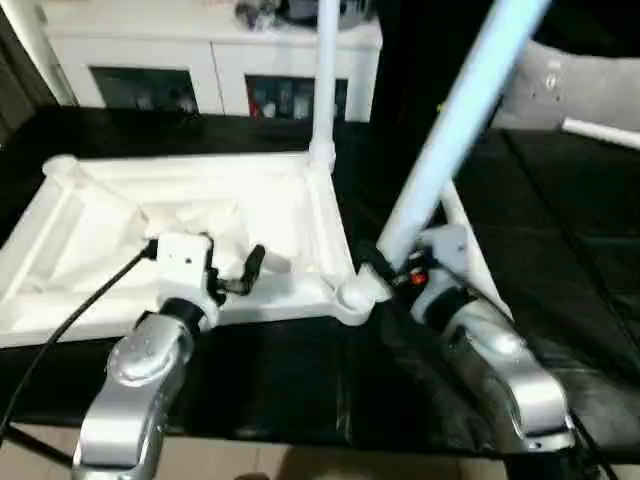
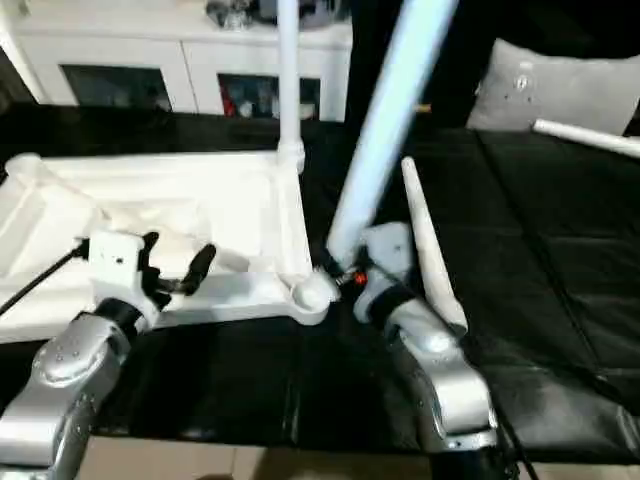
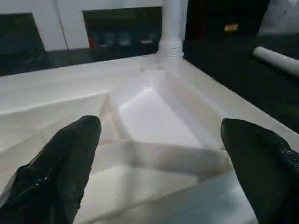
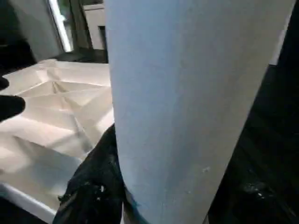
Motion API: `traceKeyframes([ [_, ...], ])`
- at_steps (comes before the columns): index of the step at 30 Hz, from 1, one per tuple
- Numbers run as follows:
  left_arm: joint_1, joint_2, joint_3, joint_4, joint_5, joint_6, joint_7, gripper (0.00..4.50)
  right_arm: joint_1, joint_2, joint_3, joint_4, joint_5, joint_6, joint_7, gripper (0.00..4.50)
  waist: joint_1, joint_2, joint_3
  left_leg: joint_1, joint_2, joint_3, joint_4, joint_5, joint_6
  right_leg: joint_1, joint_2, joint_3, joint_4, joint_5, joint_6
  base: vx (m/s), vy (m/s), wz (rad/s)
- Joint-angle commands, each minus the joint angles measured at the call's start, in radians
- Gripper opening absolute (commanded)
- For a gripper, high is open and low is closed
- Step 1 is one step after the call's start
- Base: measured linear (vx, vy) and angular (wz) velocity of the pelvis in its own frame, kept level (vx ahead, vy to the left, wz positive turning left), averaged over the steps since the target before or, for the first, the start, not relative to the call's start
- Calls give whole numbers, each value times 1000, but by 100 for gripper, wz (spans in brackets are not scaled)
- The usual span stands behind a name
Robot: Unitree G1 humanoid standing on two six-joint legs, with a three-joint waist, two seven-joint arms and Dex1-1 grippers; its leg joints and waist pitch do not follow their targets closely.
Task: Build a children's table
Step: Move to table
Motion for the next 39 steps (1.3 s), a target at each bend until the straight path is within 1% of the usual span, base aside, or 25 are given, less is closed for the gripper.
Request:
traceKeyframes([
  [1, -7, 10, -17, 22, -17, 25, -31, 450, -3, -4, -18, -10, -5, -9, -6, 188, 24, -15, -66, 4, 37, -3, -36, 542, 136, 47, -63, 47, -46, 795, -61, -54, 5, -4],
  [2, -15, 17, -17, 30, -26, 24, -46, 450, -6, -4, -20, -7, -6, -11, -5, 188, 22, -9, -51, -4, 46, -4, -70, 323, 57, 54, -66, 32, -57, 725, -65, -54, 5, -4],
  [3, -21, 22, -17, 37, -34, 24, -59, 450, -8, -3, -20, -4, -8, -12, -5, 188, 23, -3, -47, 6, 55, -5, -78, 219, 24, 49, -67, 29, -69, 634, -71, -86, 2, -5],
  [4, -40, 40, -16, 57, -56, 27, -99, 450, -18, -3, -22, 6, -13, -18, -8, 188, 15, 2, -37, 17, 69, -10, -101, 41, -25, 47, -68, 28, -86, 423, -95, -106, -3, -4],
  [6, -55, 71, -30, 74, -58, 31, -144, 450, -28, -7, -20, 14, -22, -30, -10, 188, 11, 7, -29, 33, 78, -11, -126, -125, -56, 43, -71, 31, -107, 150, -140, -113, -2, -3],
  [7, -66, 95, -41, 93, -52, 25, -176, 450, -34, -6, -26, 22, -17, -36, -8, 188, 8, 1, -18, 37, 83, -8, -140, -203, -55, 36, -72, 36, -122, 34, -159, -120, 3, -1],
  [8, -72, 108, -47, 102, -48, 21, -192, 450, -38, -5, -29, 26, -14, -40, -7, 188, 7, 2, -8, 45, 81, -2, -153, -298, -56, 29, -76, 40, -140, -133, -168, -120, 3, -1],
  [9, -82, 124, -56, 116, -44, 15, -215, 450, -42, -7, -32, 33, -11, -37, -6, 188, 7, -6, -7, 46, 81, 2, -155, -314, -55, 30, -80, 44, -148, -194, -166, -107, 5, -2],
  [10, -99, 149, -68, 138, -41, 8, -260, 450, -48, -9, -34, 44, 6, -27, 7, 188, 9, -5, -8, 46, 83, 7, -159, -309, -56, 28, -85, 48, -154, -258, -160, -86, 5, -4],
  [12, -121, 176, -80, 163, -46, -6, -313, 450, -60, -8, -41, 56, 14, -16, 11, 188, 10, -6, -9, 43, 86, 11, -161, -278, -51, 21, -85, 50, -155, -254, -156, -80, 5, -4],
  [16, -175, 243, -126, 238, -32, -47, -420, 450, -90, -7, -60, 84, 39, 15, 16, 188, 10, -6, -18, 36, 85, 17, -161, -239, -51, 18, -79, 47, -143, -124, -172, -26, 4, -2],
  [17, -181, 248, -130, 246, -31, -49, -430, 450, -93, -8, -61, 85, 43, 17, 21, 188, 13, -4, -20, 40, 83, 18, -160, -231, -47, 13, -77, 48, -142, -106, -174, 0, 0, 0],
  [18, -224, 269, -154, 301, -25, -58, -483, 450, -107, -12, -59, 100, 45, 4, 32, 188, 10, -8, -21, 36, 83, 19, -160, -213, -45, 17, -77, 47, -140, -82, -177, 0, 0, 0],
  [20, -259, 280, -177, 348, -13, -71, -525, 450, -119, -11, -62, 113, 51, -15, 43, 188, 12, -5, -28, 34, 83, 22, -155, -154, -39, 17, -76, 45, -132, 3, -183, 0, 0, 0],
  [21, -278, 283, -189, 375, -7, -82, -547, 424, -125, -10, -63, 123, 54, -37, 54, 188, 13, -8, -34, 31, 84, 24, -149, -90, -29, 22, -77, 41, -125, 96, -194, 0, 0, 0],
  [23, -333, 282, -213, 461, 2, -114, -607, 417, -136, -13, -54, 151, 31, -112, 75, 188, 13, -8, -43, 28, 81, 30, -138, -8, -10, 24, -77, 38, -115, 218, -206, 0, 0, 0],
  [24, -345, 281, -219, 480, 4, -126, -624, 414, -136, -17, -51, 149, 28, -87, 69, 188, 15, -9, -51, 26, 78, 34, -128, 72, 7, 26, -73, 36, -104, 323, -212, 0, 0, 0],
  [25, -355, 280, -225, 497, 6, -138, -640, 404, -134, -20, -51, 140, 35, -43, 67, 188, 14, -11, -50, 19, 75, 35, -125, 121, 26, 27, -68, 33, -100, 385, -217, 0, 0, 0],
  [28, -406, 281, -251, 587, 10, -175, -696, 379, -132, -25, -47, 131, 50, -13, 86, 188, 15, -12, -43, 18, 76, 39, -129, 56, 37, 24, -73, 33, -110, 320, -229, 0, 0, 0],
  [29, -444, 278, -266, 657, 20, -202, -737, 368, -128, -29, -42, 125, 54, -19, 104, 188, 14, -5, -43, 22, 79, 39, -131, 21, 28, 21, -74, 35, -114, 271, -228, 0, 0, 0],
  [31, -480, 274, -278, 724, 32, -238, -773, 357, -123, -33, -36, 125, 57, -34, 116, 188, 14, -5, -39, 23, 85, 38, -138, -31, 8, 22, -80, 37, -119, 213, -229, 0, 0, 0],
  [34, -534, 264, -293, 818, 49, -284, -811, 328, -114, -38, -37, 125, 60, -43, 118, 188, 13, -3, -37, 24, 89, 36, -143, -63, -12, 20, -82, 37, -121, 182, -237, 0, 0, 0],
  [36, -565, 254, -296, 871, 59, -311, -819, 317, -109, -40, -41, 119, 61, -34, 114, 188, 13, 8, -38, 27, 91, 35, -144, -87, -23, 19, -83, 37, -120, 169, -241, 0, 0, 0],
  [38, -597, 244, -301, 932, 66, -342, -826, 292, -104, -40, -46, 109, 64, -17, 111, 188, 13, 2, -37, 25, 90, 35, -146, -104, -29, 22, -86, 40, -125, 156, -244, 0, 0, 0],
  [39, -611, 240, -304, 960, 71, -355, -828, 286, -99, -38, -51, 101, 71, -2, 107, 188, 15, 7, -38, 26, 90, 35, -145, -100, -29, 22, -87, 40, -124, 162, -245, 0, 0, 0],
])
